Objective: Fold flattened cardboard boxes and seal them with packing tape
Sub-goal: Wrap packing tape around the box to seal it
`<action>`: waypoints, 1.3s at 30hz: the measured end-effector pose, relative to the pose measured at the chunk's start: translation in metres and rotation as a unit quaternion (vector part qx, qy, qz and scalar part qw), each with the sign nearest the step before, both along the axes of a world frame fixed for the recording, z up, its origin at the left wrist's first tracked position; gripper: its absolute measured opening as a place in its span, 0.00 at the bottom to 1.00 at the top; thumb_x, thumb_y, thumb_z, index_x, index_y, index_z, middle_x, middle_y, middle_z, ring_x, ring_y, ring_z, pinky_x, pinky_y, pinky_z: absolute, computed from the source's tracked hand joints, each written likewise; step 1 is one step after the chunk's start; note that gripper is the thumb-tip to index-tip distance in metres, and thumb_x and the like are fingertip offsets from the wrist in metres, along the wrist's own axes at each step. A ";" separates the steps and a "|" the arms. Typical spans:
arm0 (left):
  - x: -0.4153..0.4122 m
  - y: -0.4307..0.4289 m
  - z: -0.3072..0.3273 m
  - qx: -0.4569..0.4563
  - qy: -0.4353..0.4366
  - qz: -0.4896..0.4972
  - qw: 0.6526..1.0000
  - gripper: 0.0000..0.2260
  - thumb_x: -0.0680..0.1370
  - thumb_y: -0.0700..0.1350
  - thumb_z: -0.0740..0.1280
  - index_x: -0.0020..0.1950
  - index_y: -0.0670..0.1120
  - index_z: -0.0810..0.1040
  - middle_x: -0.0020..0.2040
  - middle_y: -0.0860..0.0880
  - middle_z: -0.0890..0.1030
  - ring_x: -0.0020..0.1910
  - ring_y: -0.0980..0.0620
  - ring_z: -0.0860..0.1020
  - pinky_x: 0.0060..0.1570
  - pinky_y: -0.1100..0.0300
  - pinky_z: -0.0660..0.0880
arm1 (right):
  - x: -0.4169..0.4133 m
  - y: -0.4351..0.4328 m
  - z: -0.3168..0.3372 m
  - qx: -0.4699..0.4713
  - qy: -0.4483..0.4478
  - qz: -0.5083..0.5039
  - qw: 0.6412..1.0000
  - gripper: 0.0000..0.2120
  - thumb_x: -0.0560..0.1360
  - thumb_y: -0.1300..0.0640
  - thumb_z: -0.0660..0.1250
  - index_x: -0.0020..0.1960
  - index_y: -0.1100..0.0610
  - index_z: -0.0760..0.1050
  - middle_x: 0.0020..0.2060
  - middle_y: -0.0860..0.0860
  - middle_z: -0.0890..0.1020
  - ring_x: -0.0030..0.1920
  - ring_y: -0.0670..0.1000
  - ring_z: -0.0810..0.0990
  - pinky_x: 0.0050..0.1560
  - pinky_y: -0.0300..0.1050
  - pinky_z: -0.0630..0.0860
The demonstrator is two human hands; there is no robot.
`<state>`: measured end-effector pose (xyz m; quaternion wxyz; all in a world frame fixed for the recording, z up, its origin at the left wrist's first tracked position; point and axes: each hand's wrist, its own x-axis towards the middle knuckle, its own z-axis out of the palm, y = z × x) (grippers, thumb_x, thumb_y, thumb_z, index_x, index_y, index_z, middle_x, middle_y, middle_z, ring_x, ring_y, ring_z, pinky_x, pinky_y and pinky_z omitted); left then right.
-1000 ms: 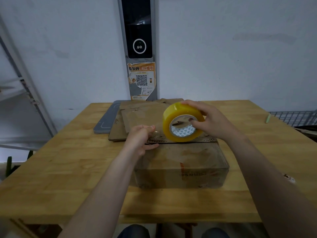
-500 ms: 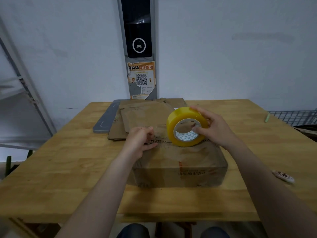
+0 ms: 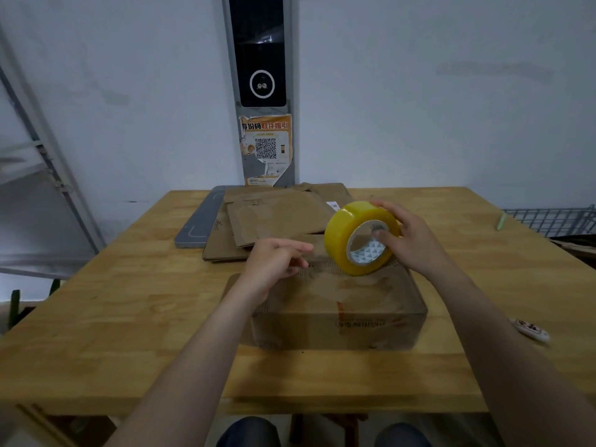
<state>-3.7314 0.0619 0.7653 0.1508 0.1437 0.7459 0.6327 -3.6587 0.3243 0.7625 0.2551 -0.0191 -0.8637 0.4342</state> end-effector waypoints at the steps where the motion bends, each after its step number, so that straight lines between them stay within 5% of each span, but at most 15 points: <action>1: 0.001 0.000 0.000 -0.006 0.003 -0.008 1.000 0.13 0.81 0.37 0.65 0.48 0.48 0.89 0.41 0.45 0.87 0.49 0.49 0.84 0.60 0.47 0.81 | 0.000 0.000 -0.001 -0.005 -0.005 0.002 1.000 0.25 0.79 0.59 0.70 0.71 0.39 0.72 0.65 0.39 0.77 0.66 0.45 0.76 0.64 0.54 0.77; 6: 0.006 -0.006 -0.001 -0.003 0.037 -0.067 0.997 0.08 0.82 0.45 0.68 0.53 0.50 0.88 0.46 0.48 0.88 0.54 0.50 0.84 0.64 0.48 0.78 | -0.003 -0.004 -0.002 -0.025 -0.003 -0.025 0.999 0.24 0.80 0.63 0.66 0.71 0.43 0.73 0.59 0.33 0.78 0.58 0.31 0.75 0.64 0.49 0.75; 10: 0.006 -0.013 -0.005 0.019 0.054 -0.115 0.992 0.09 0.80 0.48 0.71 0.58 0.51 0.86 0.51 0.50 0.87 0.56 0.53 0.83 0.66 0.49 0.77 | -0.006 -0.008 0.002 -0.037 0.001 -0.039 0.999 0.21 0.80 0.65 0.65 0.69 0.45 0.75 0.57 0.36 0.78 0.57 0.40 0.76 0.59 0.42 0.72; 13: 0.004 -0.016 -0.005 0.035 0.036 -0.129 0.990 0.11 0.80 0.49 0.71 0.61 0.49 0.85 0.53 0.49 0.87 0.57 0.52 0.84 0.65 0.52 0.77 | -0.007 -0.012 0.010 -0.028 0.010 -0.048 0.998 0.18 0.80 0.62 0.66 0.63 0.43 0.75 0.53 0.34 0.78 0.52 0.35 0.76 0.51 0.30 0.70; 16: 0.000 -0.019 -0.008 0.064 0.011 -0.136 0.989 0.16 0.78 0.34 0.70 0.64 0.47 0.82 0.55 0.45 0.86 0.59 0.49 0.83 0.62 0.56 0.78 | -0.011 -0.011 0.020 0.003 0.002 -0.091 0.996 0.16 0.78 0.54 0.71 0.65 0.44 0.77 0.55 0.40 0.79 0.57 0.43 0.75 0.55 0.41 0.72; 19: -0.005 -0.021 -0.013 0.058 0.010 -0.114 0.992 0.20 0.77 0.27 0.67 0.64 0.44 0.82 0.55 0.43 0.86 0.57 0.48 0.84 0.58 0.59 0.80 | -0.012 -0.012 0.031 0.054 -0.033 -0.147 0.987 0.16 0.74 0.47 0.75 0.61 0.43 0.79 0.48 0.41 0.78 0.53 0.48 0.77 0.48 0.49 0.77; 22: -0.007 -0.017 -0.018 0.071 -0.001 -0.067 0.995 0.11 0.80 0.33 0.69 0.59 0.44 0.84 0.51 0.44 0.87 0.57 0.50 0.84 0.60 0.57 0.80 | -0.014 -0.019 0.032 0.112 -0.078 -0.163 0.977 0.15 0.73 0.46 0.75 0.60 0.44 0.81 0.50 0.47 0.79 0.53 0.53 0.80 0.47 0.52 0.80; 25: -0.008 -0.010 -0.024 0.087 -0.011 -0.014 0.996 0.06 0.81 0.37 0.69 0.54 0.40 0.86 0.49 0.44 0.87 0.56 0.48 0.84 0.59 0.54 0.81 | -0.014 -0.021 0.019 0.144 -0.126 -0.135 0.972 0.17 0.76 0.46 0.74 0.64 0.43 0.78 0.54 0.47 0.81 0.56 0.52 0.79 0.49 0.45 0.72; 29: -0.011 -0.008 -0.028 0.071 0.009 0.020 0.997 0.05 0.80 0.41 0.72 0.52 0.45 0.88 0.50 0.51 0.88 0.55 0.53 0.84 0.55 0.56 0.83 | 0.000 -0.017 0.006 0.131 -0.104 -0.048 0.985 0.05 0.75 0.40 0.71 0.49 0.37 0.80 0.59 0.41 0.79 0.59 0.47 0.77 0.55 0.48 0.75; 34: -0.018 -0.009 -0.033 0.023 0.066 0.067 0.995 0.03 0.78 0.45 0.74 0.47 0.50 0.88 0.47 0.54 0.87 0.45 0.58 0.85 0.51 0.54 0.84 | 0.020 -0.015 -0.003 0.129 -0.176 0.047 0.975 0.24 0.57 0.27 0.73 0.50 0.36 0.81 0.74 0.41 0.65 0.74 0.47 0.63 0.73 0.54 0.67; 39: -0.029 -0.009 -0.030 -0.066 0.073 0.062 0.993 0.08 0.80 0.47 0.71 0.44 0.48 0.88 0.48 0.51 0.86 0.40 0.58 0.85 0.54 0.52 0.83 | 0.014 -0.012 0.000 0.223 -0.156 0.082 0.959 0.16 0.63 0.36 0.78 0.49 0.36 0.79 0.72 0.34 0.65 0.75 0.49 0.56 0.76 0.57 0.59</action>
